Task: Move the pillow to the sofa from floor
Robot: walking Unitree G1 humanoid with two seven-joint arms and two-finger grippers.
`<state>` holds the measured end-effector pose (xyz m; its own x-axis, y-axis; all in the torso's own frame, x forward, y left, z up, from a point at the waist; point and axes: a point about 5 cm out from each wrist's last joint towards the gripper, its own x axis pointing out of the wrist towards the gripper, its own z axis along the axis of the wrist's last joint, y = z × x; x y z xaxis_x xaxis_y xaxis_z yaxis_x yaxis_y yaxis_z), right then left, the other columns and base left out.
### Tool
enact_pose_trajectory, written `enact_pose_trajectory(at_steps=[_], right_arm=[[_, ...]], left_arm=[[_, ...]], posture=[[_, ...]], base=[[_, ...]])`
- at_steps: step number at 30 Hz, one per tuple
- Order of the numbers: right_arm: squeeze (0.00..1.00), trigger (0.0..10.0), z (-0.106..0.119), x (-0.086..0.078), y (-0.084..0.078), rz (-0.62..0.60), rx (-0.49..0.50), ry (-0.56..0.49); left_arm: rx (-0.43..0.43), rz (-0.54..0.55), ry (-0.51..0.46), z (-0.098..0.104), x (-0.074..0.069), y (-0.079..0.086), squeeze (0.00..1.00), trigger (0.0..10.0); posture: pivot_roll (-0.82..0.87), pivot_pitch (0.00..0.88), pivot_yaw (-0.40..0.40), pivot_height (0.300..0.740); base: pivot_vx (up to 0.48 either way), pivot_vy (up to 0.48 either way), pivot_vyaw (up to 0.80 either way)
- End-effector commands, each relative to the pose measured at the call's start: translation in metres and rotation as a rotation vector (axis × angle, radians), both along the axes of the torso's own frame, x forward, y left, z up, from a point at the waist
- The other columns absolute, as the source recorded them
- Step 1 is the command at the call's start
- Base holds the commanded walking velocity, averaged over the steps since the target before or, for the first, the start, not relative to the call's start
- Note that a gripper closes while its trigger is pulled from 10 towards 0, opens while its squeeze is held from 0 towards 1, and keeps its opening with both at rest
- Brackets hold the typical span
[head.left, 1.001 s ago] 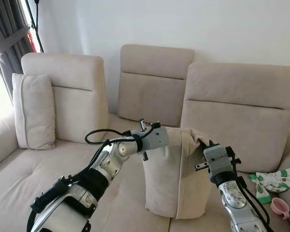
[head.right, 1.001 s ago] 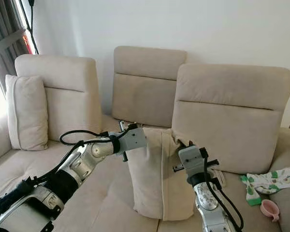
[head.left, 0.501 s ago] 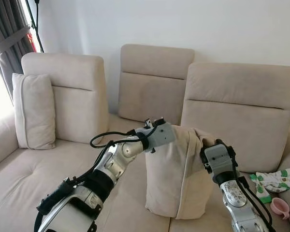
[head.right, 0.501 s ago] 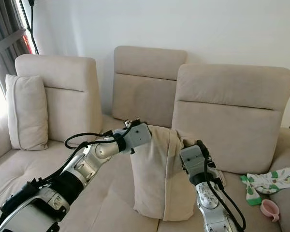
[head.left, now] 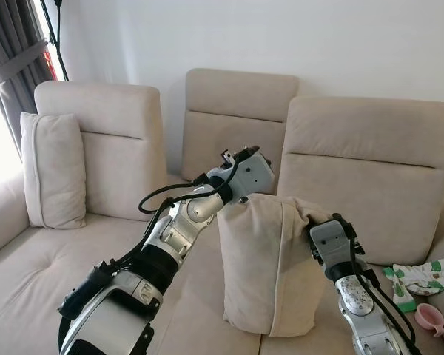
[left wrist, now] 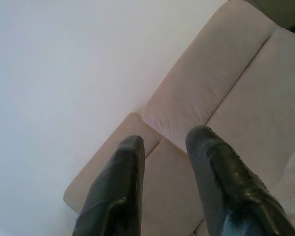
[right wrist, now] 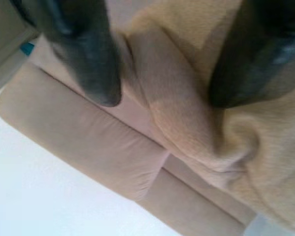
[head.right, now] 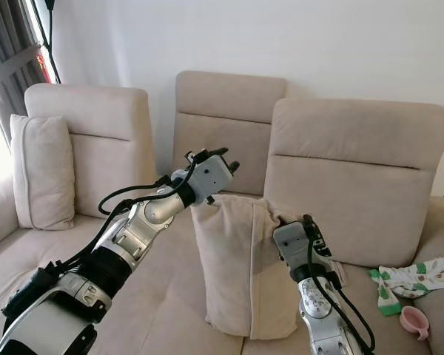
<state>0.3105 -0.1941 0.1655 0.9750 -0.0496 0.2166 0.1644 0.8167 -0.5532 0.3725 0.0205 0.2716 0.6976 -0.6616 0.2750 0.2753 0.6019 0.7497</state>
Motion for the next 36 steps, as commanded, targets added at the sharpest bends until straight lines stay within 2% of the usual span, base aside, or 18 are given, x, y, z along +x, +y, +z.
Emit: enact_pose_trajectory(at_steps=[1,3,4,5,6,8,12,13,16,17,20,22,23,24,26,28,30,36], right_arm=[[1.0,10.0,0.004,-0.001,-0.002,-0.011,-0.002,-0.023],[1.0,10.0,0.009,0.0,-0.009,-0.066,-0.028,-0.052],[0.82,10.0,0.014,-0.001,-0.012,-0.081,-0.021,-0.085],[0.0,10.0,0.027,-0.003,-0.009,-0.05,0.026,-0.185],[0.0,10.0,0.027,-0.003,-0.009,-0.05,0.026,-0.185],[0.0,10.0,0.043,-0.009,0.004,0.055,0.051,-0.285],[0.0,10.0,0.045,-0.011,0.018,0.159,0.068,-0.299],[0.0,10.0,0.041,-0.011,0.027,0.225,0.078,-0.269],[0.0,10.0,0.036,-0.011,0.034,0.277,0.081,-0.233],[0.0,10.0,0.027,-0.01,0.041,0.33,0.097,-0.165],[0.0,10.0,0.024,-0.01,0.043,0.341,0.102,-0.149],[0.0,10.0,0.013,-0.012,0.048,0.388,0.131,-0.086],[0.0,10.0,0.008,-0.014,0.051,0.422,0.15,-0.057],[0.0,10.0,0.008,-0.014,0.051,0.422,0.15,-0.057],[0.0,10.0,0.001,-0.019,0.054,0.455,0.168,-0.038],[0.0,10.0,-0.001,-0.025,0.053,0.433,0.148,-0.1],[0.0,10.0,0.0,-0.03,0.045,0.344,0.174,-0.182],[0.0,10.0,-0.011,-0.042,0.039,0.273,0.169,-0.205]], left_arm=[[-0.027,0.008,0.026,-0.006,0.001,0.004,0.0,10.0],[-0.038,0.012,0.049,-0.012,0.001,0.006,0.0,10.0],[-0.047,0.014,0.063,-0.015,0.001,0.007,0.0,10.0],[-0.063,0.016,0.084,-0.02,0.0,0.009,0.0,10.0],[-0.063,0.016,0.084,-0.02,0.0,0.009,0.0,10.0],[-0.083,0.018,0.11,-0.025,-0.001,0.011,0.0,10.0],[-0.104,0.022,0.127,-0.029,-0.001,0.012,0.0,10.0],[-0.117,0.025,0.134,-0.031,-0.002,0.012,0.0,10.0],[-0.129,0.027,0.139,-0.032,-0.003,0.012,0.0,10.0],[-0.139,0.035,0.155,-0.036,-0.005,0.012,0.0,10.0],[-0.142,0.037,0.159,-0.037,-0.005,0.013,0.0,10.0],[-0.175,0.045,0.192,-0.044,-0.007,0.014,0.0,10.0],[-0.227,0.053,0.226,-0.049,-0.009,0.015,0.0,10.0],[-0.227,0.053,0.226,-0.049,-0.009,0.015,0.0,10.0],[-0.331,0.064,0.294,-0.056,-0.01,0.018,0.0,10.0],[-0.436,0.058,0.378,-0.069,-0.014,0.02,0.0,10.0],[-0.485,0.035,0.442,-0.08,-0.018,0.02,0.0,10.0],[-0.604,-0.003,0.578,-0.106,-0.03,0.024,0.0,10.0]], posture=[[-0.02,0.0,0.03,0.74],[-0.03,0.0,0.029,0.74],[-0.02,0.0,0.028,0.74],[-0.02,0.0,0.027,0.74],[-0.02,0.0,0.027,0.74],[-0.03,0.0,0.024,0.74],[-0.02,0.0,0.021,0.74],[-0.02,0.0,0.018,0.74],[-0.02,0.0,0.018,0.74],[-0.01,0.0,0.014,0.74],[-0.01,0.0,0.014,0.74],[-0.01,0.0,0.014,0.74],[-0.01,0.0,0.014,0.74],[-0.01,0.0,0.014,0.74],[-0.01,0.0,0.014,0.74],[-0.01,0.0,0.014,0.74],[0.0,0.0,0.013,0.74],[0.0,0.0,0.016,0.74]], base=[[0.0,0.0,0.0],[0.0,0.0,0.0],[0.0,0.0,0.0],[0.0,0.0,0.0],[0.0,0.0,0.0],[0.0,0.0,0.0],[0.0,0.0,0.0],[0.0,0.0,0.0],[0.0,0.0,0.0],[0.0,0.0,0.0],[0.0,0.0,0.0],[0.0,0.0,0.0],[0.0,0.0,0.0],[0.0,0.0,0.0],[0.0,0.0,0.0],[0.0,0.0,0.0],[0.0,0.0,0.0],[0.0,0.0,0.0]])
